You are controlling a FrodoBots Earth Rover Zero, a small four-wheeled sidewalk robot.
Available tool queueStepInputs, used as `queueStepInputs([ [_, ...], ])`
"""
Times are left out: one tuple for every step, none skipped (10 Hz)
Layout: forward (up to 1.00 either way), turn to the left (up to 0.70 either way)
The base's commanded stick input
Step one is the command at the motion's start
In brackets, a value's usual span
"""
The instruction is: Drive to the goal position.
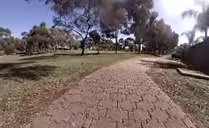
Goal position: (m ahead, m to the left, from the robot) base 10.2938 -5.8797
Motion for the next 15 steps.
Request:
queueStepInputs([
  [0.7, 0.0],
  [0.7, 0.0],
  [0.7, 0.0],
  [0.7, 0.0],
  [0.7, 0.0],
  [0.7, 0.0],
  [0.7, 0.0],
  [0.7, 0.0],
  [0.7, 0.0],
  [0.7, 0.0],
  [0.7, -0.2],
  [0.7, -0.24],
  [0.7, -0.27],
  [0.7, -0.21],
  [0.7, -0.11],
])
